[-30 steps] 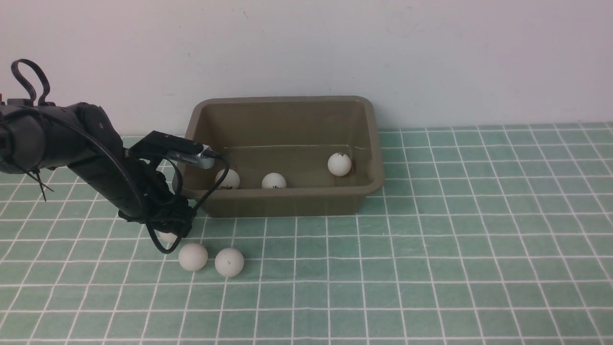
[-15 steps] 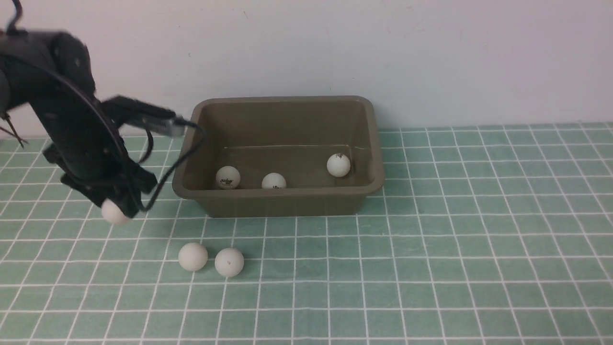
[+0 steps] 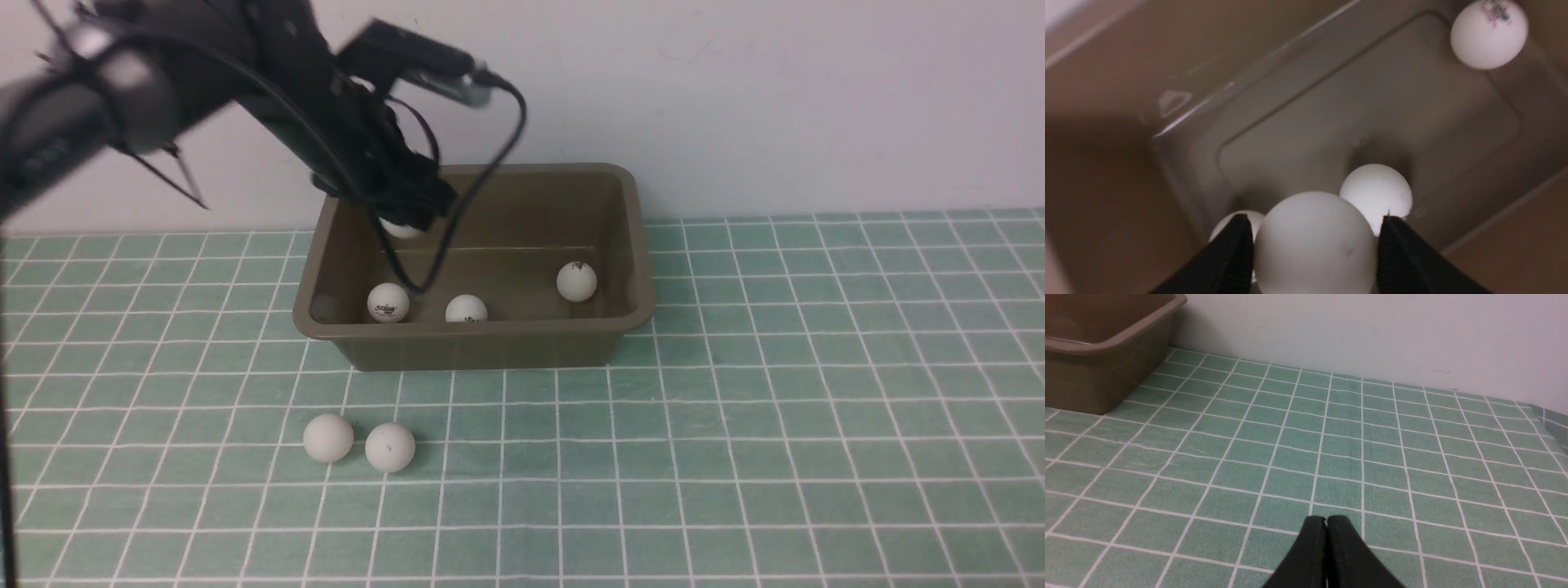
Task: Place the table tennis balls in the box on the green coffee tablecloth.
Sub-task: 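Drop the ball into the bin, then reach for and grasp a ping pong ball on the table beside the basket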
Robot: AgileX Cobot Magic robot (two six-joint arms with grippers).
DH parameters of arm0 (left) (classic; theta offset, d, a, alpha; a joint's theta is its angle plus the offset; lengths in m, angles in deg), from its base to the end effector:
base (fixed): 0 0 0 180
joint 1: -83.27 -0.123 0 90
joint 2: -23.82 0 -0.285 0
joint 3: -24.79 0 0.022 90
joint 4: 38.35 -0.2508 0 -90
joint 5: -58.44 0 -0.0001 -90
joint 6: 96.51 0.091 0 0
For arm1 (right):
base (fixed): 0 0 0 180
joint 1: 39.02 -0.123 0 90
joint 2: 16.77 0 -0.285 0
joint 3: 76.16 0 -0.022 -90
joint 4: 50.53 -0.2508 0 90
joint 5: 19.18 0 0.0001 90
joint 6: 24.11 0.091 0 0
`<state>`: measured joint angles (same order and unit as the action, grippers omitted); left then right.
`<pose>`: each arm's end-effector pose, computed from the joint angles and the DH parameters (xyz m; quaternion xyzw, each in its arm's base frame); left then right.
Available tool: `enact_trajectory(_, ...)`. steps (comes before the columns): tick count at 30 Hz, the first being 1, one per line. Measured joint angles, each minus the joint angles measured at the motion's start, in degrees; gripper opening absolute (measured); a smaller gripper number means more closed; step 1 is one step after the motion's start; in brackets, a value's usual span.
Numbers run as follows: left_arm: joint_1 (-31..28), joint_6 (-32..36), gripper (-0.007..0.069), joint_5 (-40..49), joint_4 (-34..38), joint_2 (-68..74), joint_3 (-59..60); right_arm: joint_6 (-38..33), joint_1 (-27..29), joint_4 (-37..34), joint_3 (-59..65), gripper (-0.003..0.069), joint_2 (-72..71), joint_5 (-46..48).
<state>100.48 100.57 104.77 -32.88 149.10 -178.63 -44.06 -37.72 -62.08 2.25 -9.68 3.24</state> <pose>0.4400 -0.1428 0.2486 0.2619 0.9245 -0.0425 0.2737 0.0521 0.0058 0.1724 -0.0784 0.8024 -0.0236 0.5911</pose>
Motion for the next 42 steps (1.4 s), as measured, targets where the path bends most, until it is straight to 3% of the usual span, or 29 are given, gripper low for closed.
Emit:
enact_trajectory(4,0.58,1.77,0.0362,-1.64,-0.80,3.21,0.00,0.00,0.00,0.00,0.00,-0.0018,0.00,0.00)
enact_trajectory(11,0.58,3.84,0.0497,-1.97,-1.21,3.86,-0.27,0.00,0.00,0.00,0.00,-0.0018,0.00,0.00)
enact_trajectory(16,0.58,1.34,0.0521,5.12,-1.34,3.23,-2.93,0.00,0.00,0.00,0.00,-0.0018,0.00,0.00)
enact_trajectory(22,0.58,-1.50,0.0520,20.33,-2.54,-0.08,-6.43,0.00,0.00,-0.02,0.00,-0.0018,0.00,0.00)
enact_trajectory(25,0.58,-2.19,0.0512,22.94,-3.49,-2.28,-6.98,0.00,0.00,-0.02,0.00,-0.0018,0.00,0.00)
enact_trajectory(32,0.47,-2.91,0.0459,23.98,-3.31,-8.22,-5.19,0.00,0.00,-0.02,0.00,-0.0018,0.00,0.00)
enact_trajectory(36,0.41,-2.20,0.0407,24.00,-0.12,-15.48,3.81,0.00,0.00,-0.02,0.00,-0.0018,0.00,0.00)
enact_trajectory(42,0.03,1.68,0.0405,24.00,-0.17,-19.84,17.21,0.00,-0.86,-0.02,0.00,-0.0018,0.00,0.00)
